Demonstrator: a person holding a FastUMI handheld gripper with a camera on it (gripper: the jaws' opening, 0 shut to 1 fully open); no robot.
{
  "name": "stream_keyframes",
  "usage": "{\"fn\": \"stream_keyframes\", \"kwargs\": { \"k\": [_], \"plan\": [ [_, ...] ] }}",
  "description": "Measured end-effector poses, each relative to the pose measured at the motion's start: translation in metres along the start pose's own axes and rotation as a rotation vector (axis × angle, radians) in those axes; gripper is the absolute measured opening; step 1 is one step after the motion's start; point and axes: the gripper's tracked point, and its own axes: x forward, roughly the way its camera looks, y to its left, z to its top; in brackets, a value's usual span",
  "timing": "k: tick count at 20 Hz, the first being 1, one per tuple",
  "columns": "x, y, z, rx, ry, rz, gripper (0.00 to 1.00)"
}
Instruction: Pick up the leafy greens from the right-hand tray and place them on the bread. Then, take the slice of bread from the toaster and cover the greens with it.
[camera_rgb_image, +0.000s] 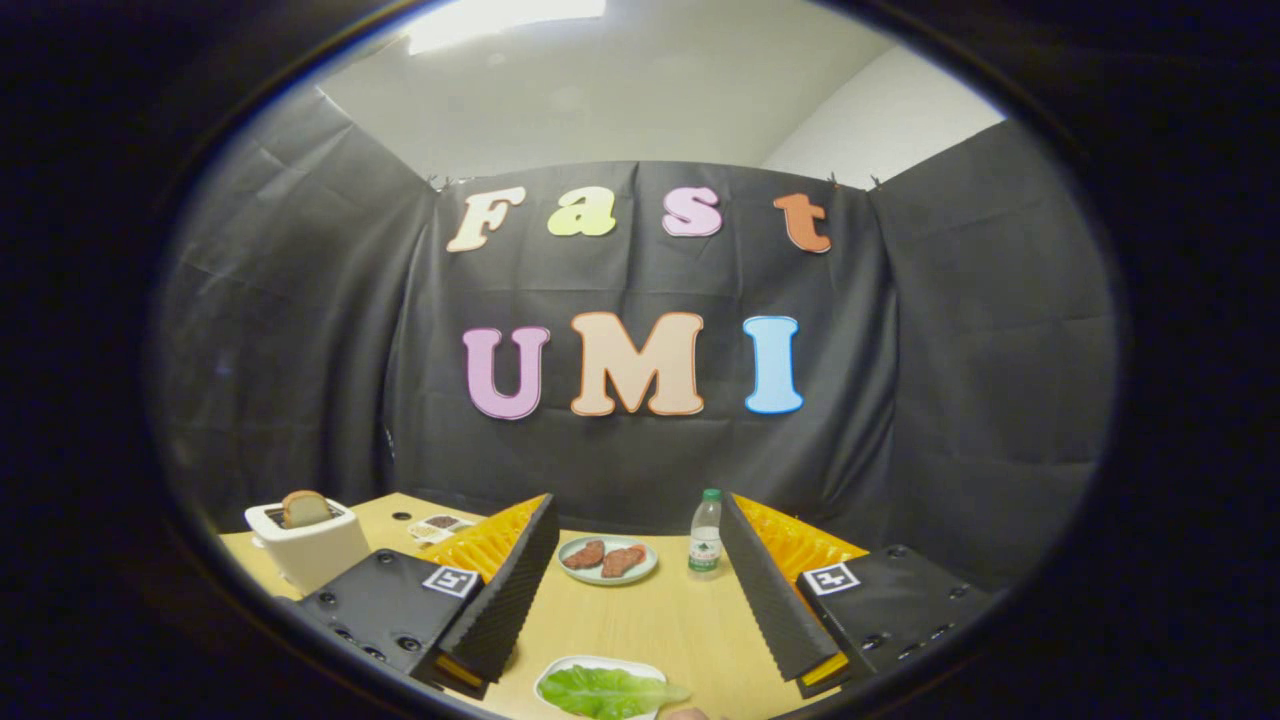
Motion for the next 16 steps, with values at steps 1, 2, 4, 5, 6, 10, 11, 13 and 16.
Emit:
{"fn": "stream_keyframes", "kwargs": {
  "k": [1,2,4,5,6,10,11,13,16],
  "plan": [
    [0.000,0.000,0.001,-0.004,0.002,0.003,1.00],
    [-0.001,-0.001,0.000,-0.009,0.004,0.006,1.00],
    [0.000,0.000,0.001,-0.017,0.004,0.017,1.00],
    [0.000,0.001,0.001,-0.020,0.005,0.026,1.00],
    [0.000,0.002,0.001,-0.024,0.006,0.033,1.00],
    [0.005,0.014,-0.018,-0.038,0.067,0.126,1.00],
    [0.006,0.014,-0.026,-0.050,0.097,0.152,1.00],
    [0.009,0.013,-0.041,-0.084,0.147,0.192,1.00],
    [0.014,0.015,-0.067,-0.113,0.226,0.255,1.00]
  ]
}}
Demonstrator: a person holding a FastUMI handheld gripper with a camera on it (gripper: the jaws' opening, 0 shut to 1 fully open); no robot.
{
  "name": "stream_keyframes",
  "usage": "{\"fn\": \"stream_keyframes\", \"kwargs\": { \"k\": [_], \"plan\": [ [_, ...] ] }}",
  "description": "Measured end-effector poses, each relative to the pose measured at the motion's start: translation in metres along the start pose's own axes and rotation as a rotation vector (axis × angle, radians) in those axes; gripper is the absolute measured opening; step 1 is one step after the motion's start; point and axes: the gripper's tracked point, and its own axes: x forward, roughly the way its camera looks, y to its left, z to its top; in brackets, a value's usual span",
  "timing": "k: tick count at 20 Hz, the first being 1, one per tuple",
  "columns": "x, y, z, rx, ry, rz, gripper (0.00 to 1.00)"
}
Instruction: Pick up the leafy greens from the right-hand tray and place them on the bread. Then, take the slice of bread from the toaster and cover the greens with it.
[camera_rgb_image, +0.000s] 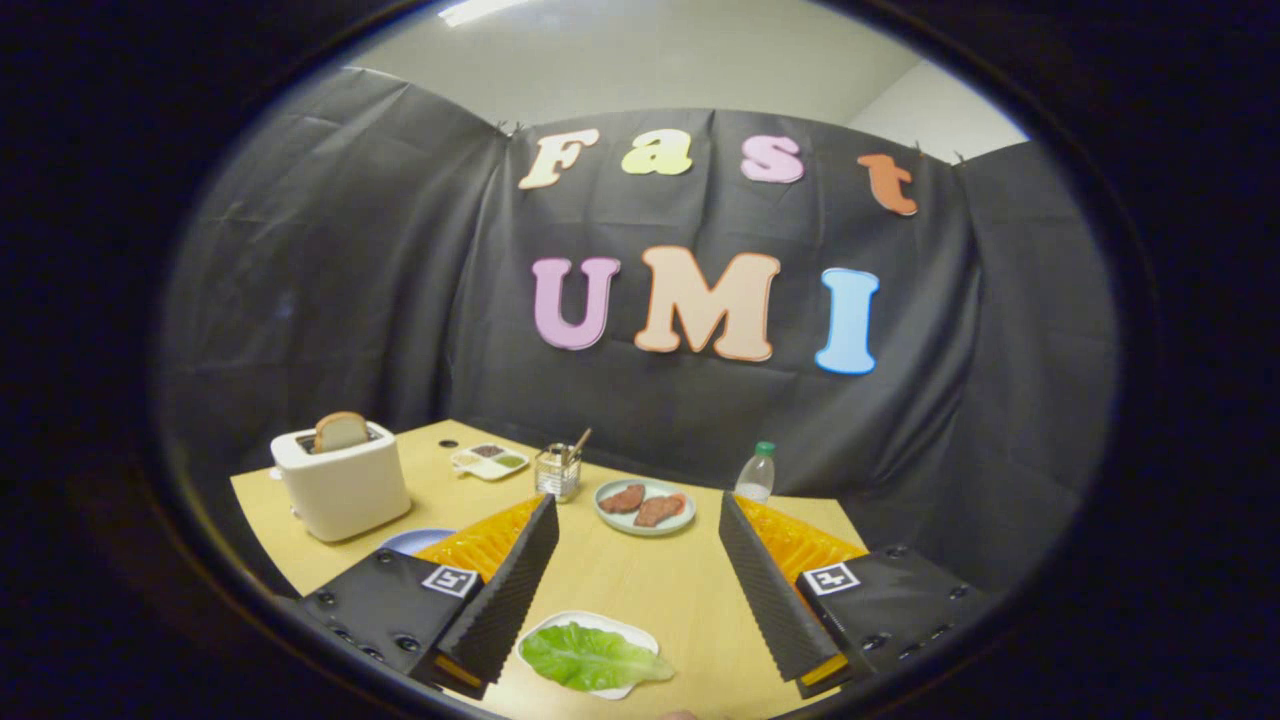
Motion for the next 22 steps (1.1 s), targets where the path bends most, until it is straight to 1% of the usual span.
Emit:
{"fn": "stream_keyframes", "kwargs": {
  "k": [6,10,15,19,22],
  "plan": [
    [0.020,0.007,-0.033,-0.071,0.119,0.125,1.00],
    [0.031,0.017,-0.061,-0.146,0.211,0.225,1.00],
    [0.042,0.031,-0.097,-0.194,0.298,0.324,1.00],
    [0.047,0.036,-0.137,-0.244,0.392,0.380,1.00],
    [0.051,0.036,-0.167,-0.266,0.456,0.406,1.00]
  ]
}}
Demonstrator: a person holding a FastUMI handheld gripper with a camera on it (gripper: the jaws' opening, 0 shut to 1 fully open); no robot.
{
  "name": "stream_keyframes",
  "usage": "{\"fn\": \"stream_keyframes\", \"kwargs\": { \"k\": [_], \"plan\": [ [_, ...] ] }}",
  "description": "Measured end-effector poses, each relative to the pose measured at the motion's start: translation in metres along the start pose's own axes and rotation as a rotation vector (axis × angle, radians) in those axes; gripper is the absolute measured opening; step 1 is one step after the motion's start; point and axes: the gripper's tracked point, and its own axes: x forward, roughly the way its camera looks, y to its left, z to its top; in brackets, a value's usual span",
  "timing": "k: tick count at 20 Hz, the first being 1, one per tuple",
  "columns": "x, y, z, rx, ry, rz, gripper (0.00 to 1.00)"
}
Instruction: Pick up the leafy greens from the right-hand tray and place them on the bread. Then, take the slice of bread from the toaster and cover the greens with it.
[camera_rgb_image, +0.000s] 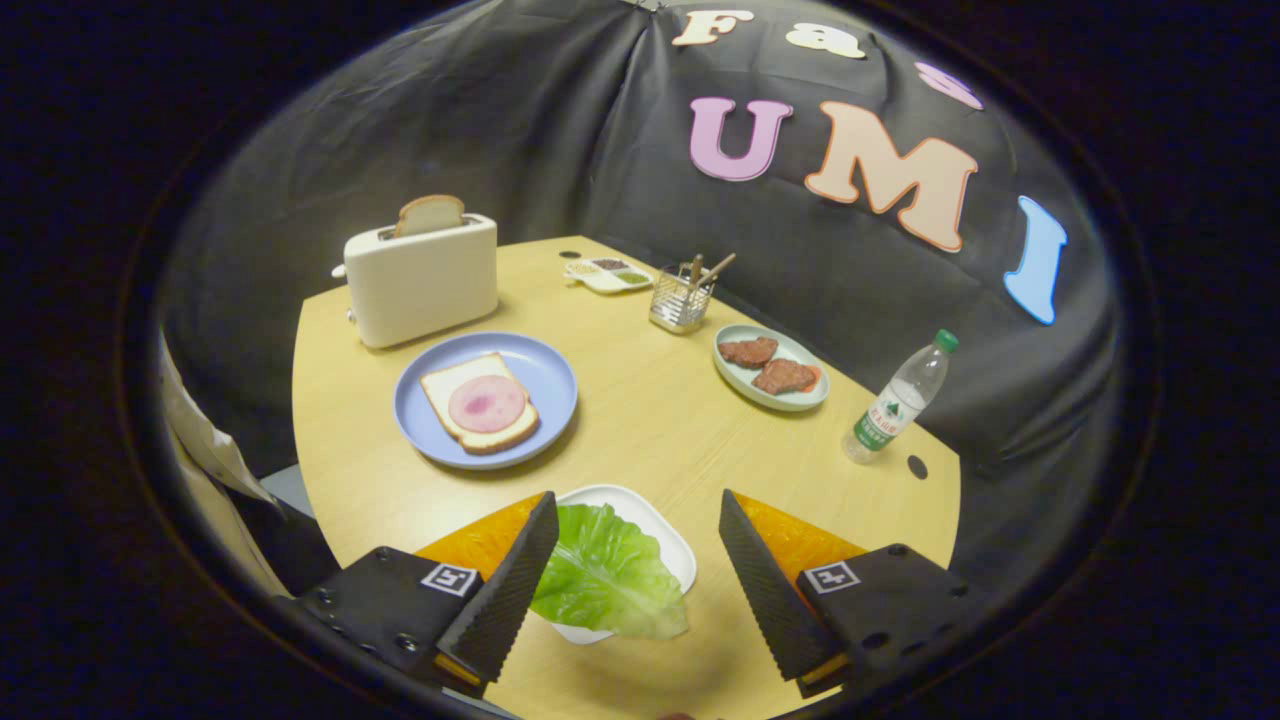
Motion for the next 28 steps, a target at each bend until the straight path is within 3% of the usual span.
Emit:
{"fn": "stream_keyframes", "kwargs": {
  "k": [14,20,27,28],
  "plan": [
    [0.052,0.023,-0.079,0.070,0.242,0.103,1.00],
    [0.054,0.033,-0.090,0.137,0.316,0.141,0.59],
    [0.048,0.037,-0.083,0.122,0.300,0.098,0.08],
    [0.048,0.040,-0.082,0.124,0.294,0.099,0.08]
  ]
}}
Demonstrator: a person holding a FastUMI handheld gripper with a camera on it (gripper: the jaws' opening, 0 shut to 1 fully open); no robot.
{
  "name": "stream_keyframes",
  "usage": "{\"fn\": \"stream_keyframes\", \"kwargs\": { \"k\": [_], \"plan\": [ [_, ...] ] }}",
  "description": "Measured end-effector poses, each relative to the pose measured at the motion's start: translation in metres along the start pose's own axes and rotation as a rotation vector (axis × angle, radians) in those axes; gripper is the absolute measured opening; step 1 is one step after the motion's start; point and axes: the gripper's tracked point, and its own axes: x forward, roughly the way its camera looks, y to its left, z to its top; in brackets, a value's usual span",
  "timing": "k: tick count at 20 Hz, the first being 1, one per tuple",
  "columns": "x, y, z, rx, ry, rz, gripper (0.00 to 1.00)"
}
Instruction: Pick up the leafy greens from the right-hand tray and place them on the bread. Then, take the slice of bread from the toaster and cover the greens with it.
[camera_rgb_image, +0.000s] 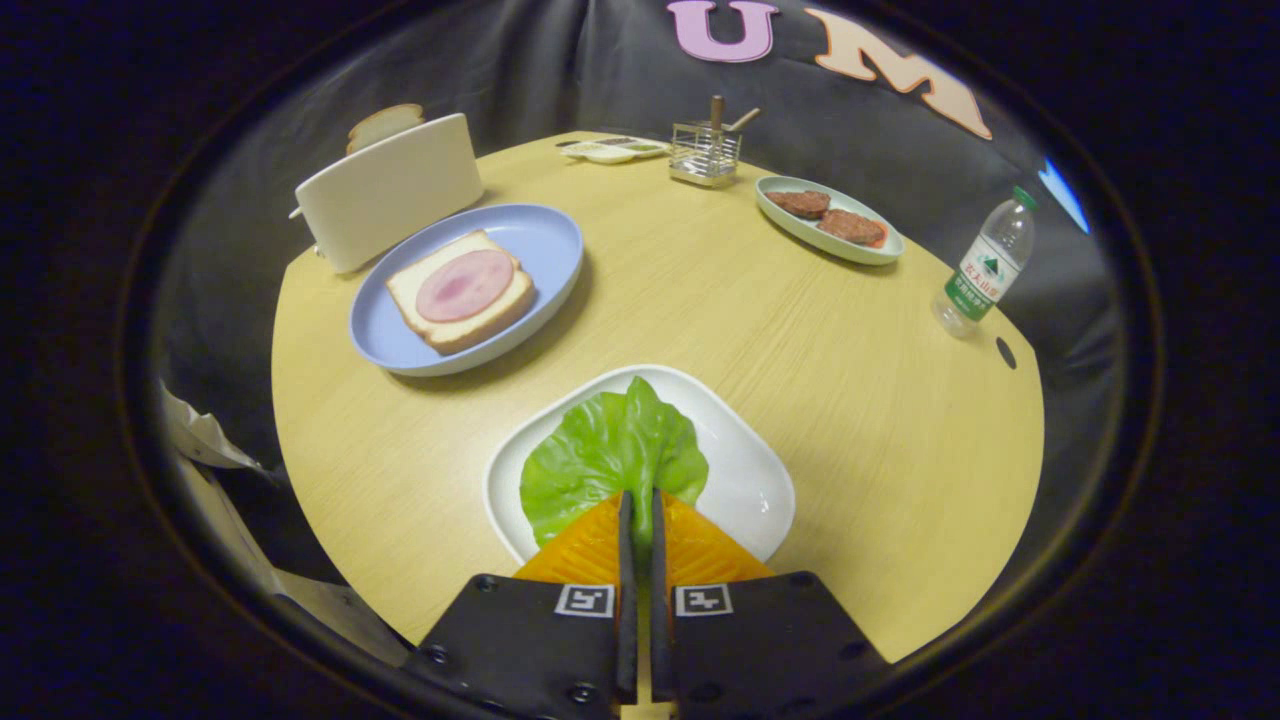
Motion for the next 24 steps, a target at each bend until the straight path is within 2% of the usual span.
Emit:
{"fn": "stream_keyframes", "kwargs": {
  "k": [11,17,24],
  "plan": [
    [-0.044,0.015,0.043,0.013,-0.090,-0.035,0.08],
    [-0.059,0.041,0.093,-0.008,-0.162,-0.018,0.08],
    [-0.047,0.087,0.134,-0.062,-0.186,0.033,0.08]
  ]
}}
